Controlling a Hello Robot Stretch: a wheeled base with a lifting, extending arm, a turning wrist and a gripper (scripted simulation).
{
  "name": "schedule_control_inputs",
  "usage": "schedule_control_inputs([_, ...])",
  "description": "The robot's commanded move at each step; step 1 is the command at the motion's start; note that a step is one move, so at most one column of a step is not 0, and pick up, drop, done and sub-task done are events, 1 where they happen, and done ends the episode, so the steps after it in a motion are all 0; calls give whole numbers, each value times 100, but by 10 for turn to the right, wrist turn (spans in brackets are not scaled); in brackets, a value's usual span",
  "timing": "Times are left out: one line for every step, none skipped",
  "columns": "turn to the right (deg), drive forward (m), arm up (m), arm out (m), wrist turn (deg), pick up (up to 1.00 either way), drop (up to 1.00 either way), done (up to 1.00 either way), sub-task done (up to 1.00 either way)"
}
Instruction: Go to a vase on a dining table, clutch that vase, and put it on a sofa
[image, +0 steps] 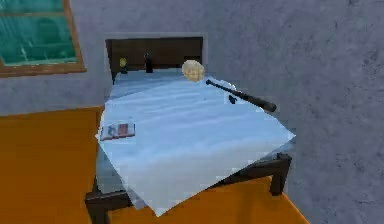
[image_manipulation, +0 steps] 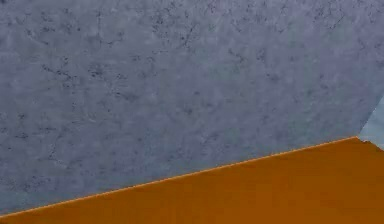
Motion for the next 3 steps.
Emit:
schedule_control_inputs([-450,0,0,0,0,0,0,0,0])
schedule_control_inputs([-450,0,0,0,0,0,0,0,0])
schedule_control_inputs([0,100,0,0,0,0,0,0,0])
